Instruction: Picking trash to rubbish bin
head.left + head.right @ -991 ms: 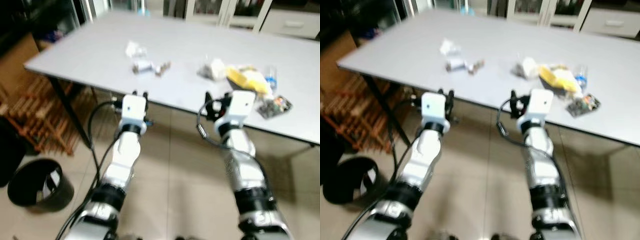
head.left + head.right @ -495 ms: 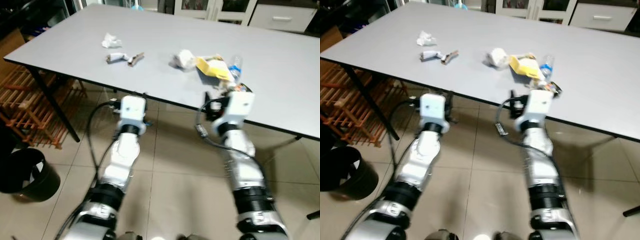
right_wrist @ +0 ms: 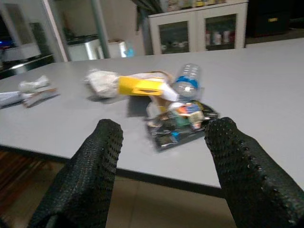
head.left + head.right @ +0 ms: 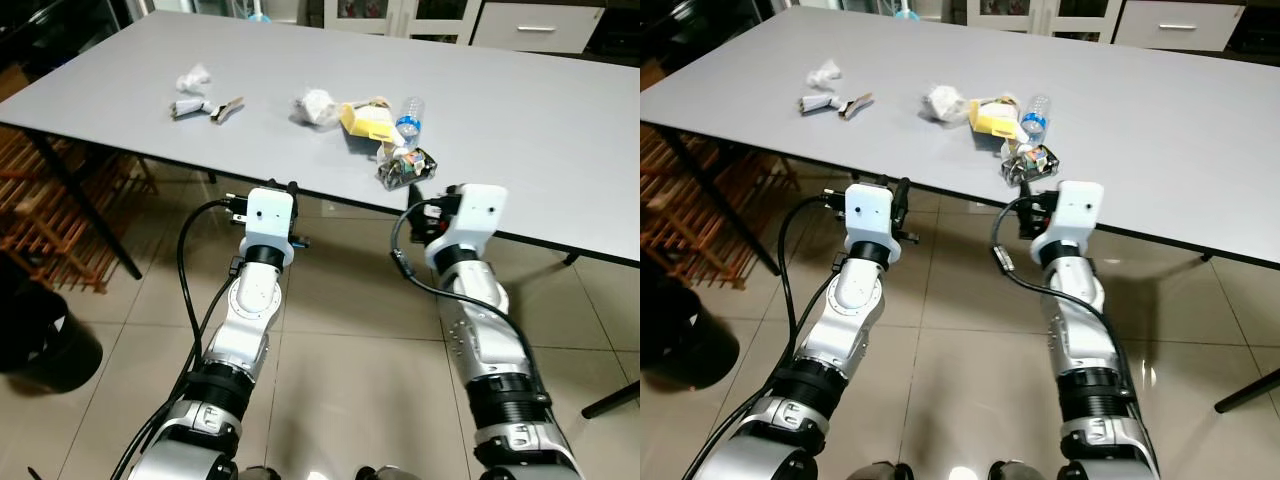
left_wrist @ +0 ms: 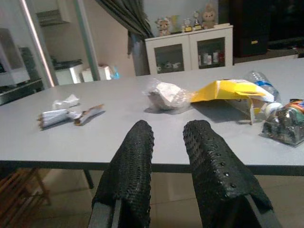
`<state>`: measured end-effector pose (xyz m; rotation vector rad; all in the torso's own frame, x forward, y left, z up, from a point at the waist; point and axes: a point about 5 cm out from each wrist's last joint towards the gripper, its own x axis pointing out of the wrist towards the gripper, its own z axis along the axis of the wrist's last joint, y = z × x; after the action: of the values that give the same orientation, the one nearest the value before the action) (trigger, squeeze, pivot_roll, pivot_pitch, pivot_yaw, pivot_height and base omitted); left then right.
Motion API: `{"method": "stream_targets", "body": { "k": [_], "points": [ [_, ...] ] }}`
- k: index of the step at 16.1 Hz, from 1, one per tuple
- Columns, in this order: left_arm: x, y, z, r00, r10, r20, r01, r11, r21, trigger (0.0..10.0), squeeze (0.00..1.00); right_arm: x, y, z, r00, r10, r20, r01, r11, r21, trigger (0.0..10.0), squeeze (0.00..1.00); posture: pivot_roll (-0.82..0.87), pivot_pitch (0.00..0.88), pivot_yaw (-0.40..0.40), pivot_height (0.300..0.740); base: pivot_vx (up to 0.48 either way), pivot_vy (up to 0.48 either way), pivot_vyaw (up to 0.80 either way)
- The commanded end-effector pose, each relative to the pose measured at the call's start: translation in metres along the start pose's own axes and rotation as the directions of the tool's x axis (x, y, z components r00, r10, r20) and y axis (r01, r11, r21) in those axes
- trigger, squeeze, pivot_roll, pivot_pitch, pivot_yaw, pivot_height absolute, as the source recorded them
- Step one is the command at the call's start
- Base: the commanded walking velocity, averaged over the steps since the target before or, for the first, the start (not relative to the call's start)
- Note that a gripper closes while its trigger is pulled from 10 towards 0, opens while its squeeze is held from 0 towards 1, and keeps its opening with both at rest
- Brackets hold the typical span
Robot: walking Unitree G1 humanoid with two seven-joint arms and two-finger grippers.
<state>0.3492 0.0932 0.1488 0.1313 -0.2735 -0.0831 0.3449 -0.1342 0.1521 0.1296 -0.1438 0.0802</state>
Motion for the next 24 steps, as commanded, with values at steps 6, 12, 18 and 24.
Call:
{"method": "stream_targets", "body": {
  "k": [6,12,18,24],
  "points": [
    [-0.0003,0.0054,-0.0033,1.0,0.014,-0.017,-0.013,1.0,0.015,10.0,0.0,0.0007,0.0026,-0.0002,1.0,0.006,-0.003,-0.006,1.0,0.009,10.0,0.0,-0.05,0.118,0.038,0.74,0.0,-0.139,0.0],
    [-0.0003,0.0065,-0.0035,1.0,0.015,-0.018,-0.015,1.0,0.016,10.0,0.0,0.0007,0.0024,-0.0008,1.0,0.004,-0.008,-0.004,1.0,0.016,10.0,0.0,-0.05,0.122,0.038,0.74,0.0,-0.349,0.0],
    [-0.0008,0.0063,-0.0042,1.0,0.018,-0.024,-0.018,1.0,0.001,10.0,0.0,0.0001,0.0034,-0.0017,1.0,0.008,-0.01,-0.008,1.0,0.005,10.0,0.0,-0.05,0.124,0.037,0.74,0.0,-0.12,-0.22],
    [-0.0006,0.0095,-0.0069,0.998,0.031,-0.048,-0.032,0.999,-0.017,10.0,0.0,0.0,0.0043,-0.0021,1.0,0.018,-0.015,-0.018,1.0,-0.004,10.0,0.0,-0.05,0.126,0.035,0.74,0.117,0.0,0.0]
  ]
}}
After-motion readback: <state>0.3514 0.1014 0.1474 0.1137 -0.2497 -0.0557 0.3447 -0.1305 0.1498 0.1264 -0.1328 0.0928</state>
